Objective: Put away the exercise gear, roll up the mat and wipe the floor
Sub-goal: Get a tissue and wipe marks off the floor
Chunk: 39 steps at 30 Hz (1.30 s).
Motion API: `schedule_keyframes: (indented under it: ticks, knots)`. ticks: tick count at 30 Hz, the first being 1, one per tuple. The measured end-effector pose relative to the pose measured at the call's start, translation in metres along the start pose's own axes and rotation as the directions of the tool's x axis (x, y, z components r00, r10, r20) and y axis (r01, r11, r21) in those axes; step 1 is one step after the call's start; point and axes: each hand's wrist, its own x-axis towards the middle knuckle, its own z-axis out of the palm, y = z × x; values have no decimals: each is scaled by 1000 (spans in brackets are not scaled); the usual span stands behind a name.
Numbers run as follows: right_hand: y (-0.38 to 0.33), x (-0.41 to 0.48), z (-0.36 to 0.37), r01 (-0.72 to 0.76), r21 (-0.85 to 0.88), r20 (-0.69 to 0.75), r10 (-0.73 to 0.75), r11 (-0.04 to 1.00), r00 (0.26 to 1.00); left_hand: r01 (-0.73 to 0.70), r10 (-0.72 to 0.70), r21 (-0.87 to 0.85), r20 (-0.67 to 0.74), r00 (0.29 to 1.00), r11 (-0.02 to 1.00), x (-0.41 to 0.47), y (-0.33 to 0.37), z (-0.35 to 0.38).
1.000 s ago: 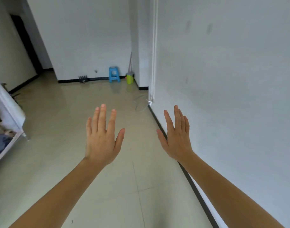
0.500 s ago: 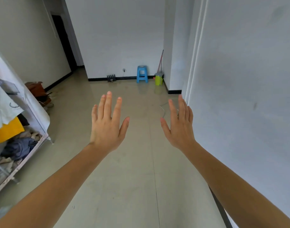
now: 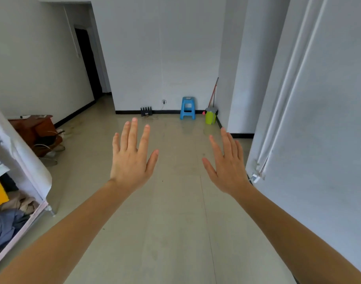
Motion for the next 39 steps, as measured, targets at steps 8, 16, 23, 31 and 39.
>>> schedule_keyframes:
  ticks: [8,16,23,31,39]
  knots:
    - [76,163,154,-82,-75,-9,82,994,997,-54,54,-76,2,999,996,173,-48,186]
    - [173,379,320,-144,-100,15,146,985,989,-83,84,-29,10,996,996,393,-97,370]
    - [189,561,463,-64,-13,71,65,998,995,-48,48,-4,-18,999,999,538,-187,497]
    - [213,766,666,-73,-24,94,75,997,993,27,-27,-26,5,1000,999,703,-312,696]
    - [285,947,809,-172,-20,118,173,985,978,-28,34,-83,64,997,996,916,-382,870]
